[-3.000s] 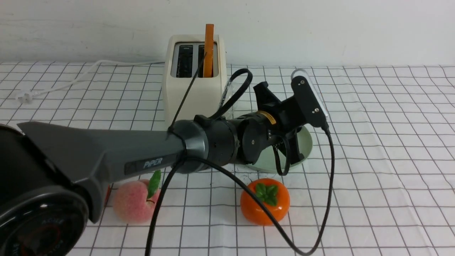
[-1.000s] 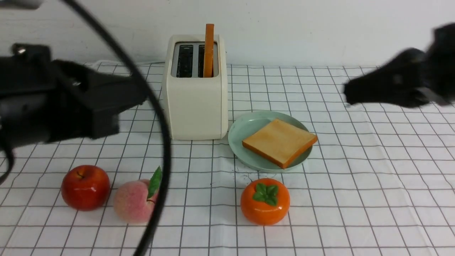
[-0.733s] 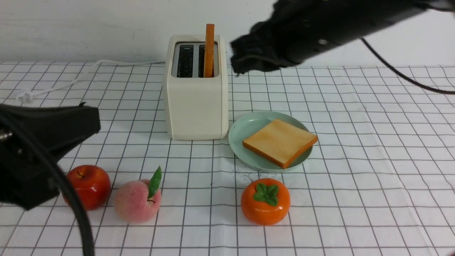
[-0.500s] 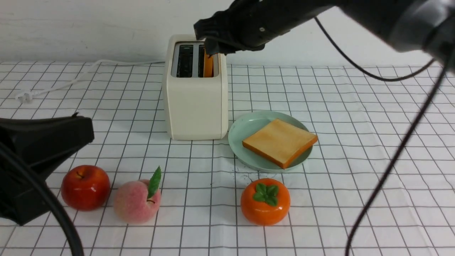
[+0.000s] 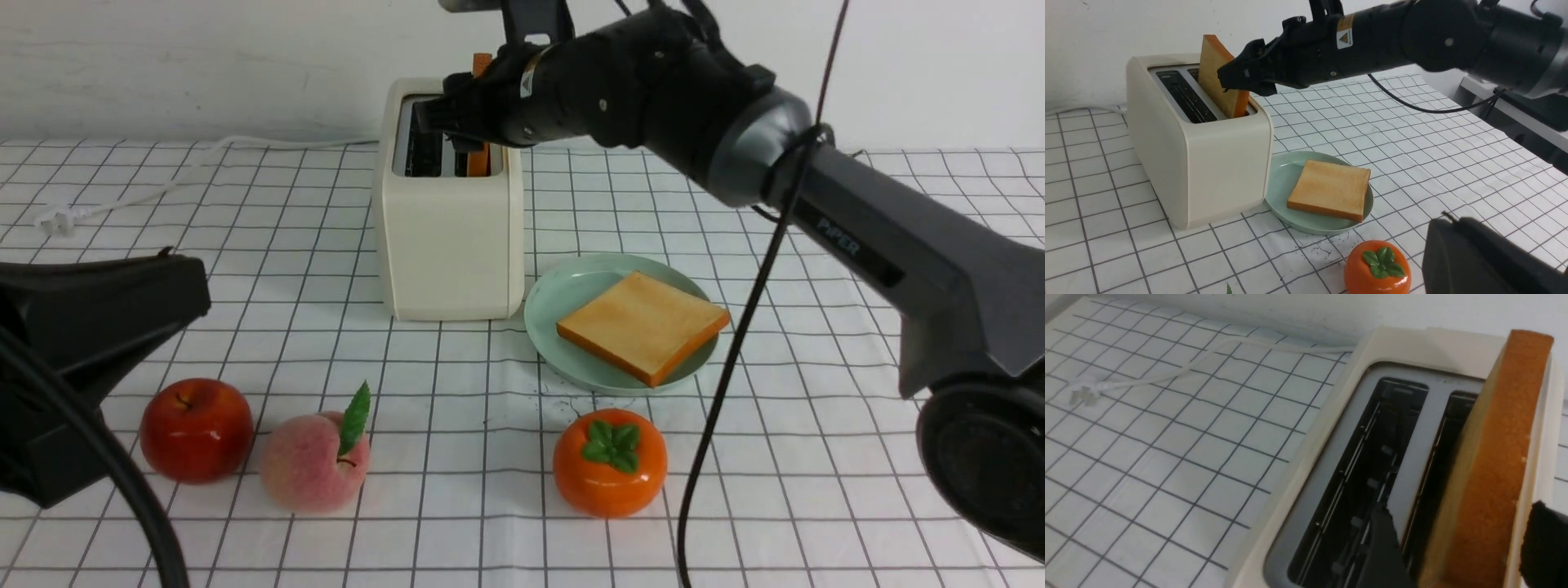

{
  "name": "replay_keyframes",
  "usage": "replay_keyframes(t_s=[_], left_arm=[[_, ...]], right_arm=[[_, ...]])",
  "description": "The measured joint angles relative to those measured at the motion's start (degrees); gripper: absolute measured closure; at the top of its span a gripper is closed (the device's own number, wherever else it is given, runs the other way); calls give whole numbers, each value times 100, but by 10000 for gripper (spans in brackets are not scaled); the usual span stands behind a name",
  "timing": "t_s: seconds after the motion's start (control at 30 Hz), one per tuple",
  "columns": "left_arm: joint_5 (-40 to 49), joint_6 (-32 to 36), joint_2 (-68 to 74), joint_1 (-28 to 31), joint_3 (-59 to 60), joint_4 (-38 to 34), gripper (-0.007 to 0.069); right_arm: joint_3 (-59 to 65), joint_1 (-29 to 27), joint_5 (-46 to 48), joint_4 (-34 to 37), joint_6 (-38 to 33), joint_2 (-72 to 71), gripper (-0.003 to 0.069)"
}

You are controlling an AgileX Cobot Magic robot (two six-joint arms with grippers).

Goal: Take toasted bread from bread machine on white checkered table place on plate.
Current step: 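Grasp the toast slice in the toaster and pull it up out of the slot with the right gripper, then place the held slice of bread on top of the slice on the plate with the right gripper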

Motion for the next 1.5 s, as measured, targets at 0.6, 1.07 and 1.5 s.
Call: replay_keyframes(t_s=[0.6,1.07,1.5], left_arm=[[70,-5,0,0,0,58,638],[445,-10,0,0,5,268,638],[608,286,30,0,5,314,638]], right_arm=[[16,14,-205,-241,379,-561,558],[935,-706,3321,256,-1356,-3591,558],[4424,-2728,2506,5246,-3820,-3600,558]])
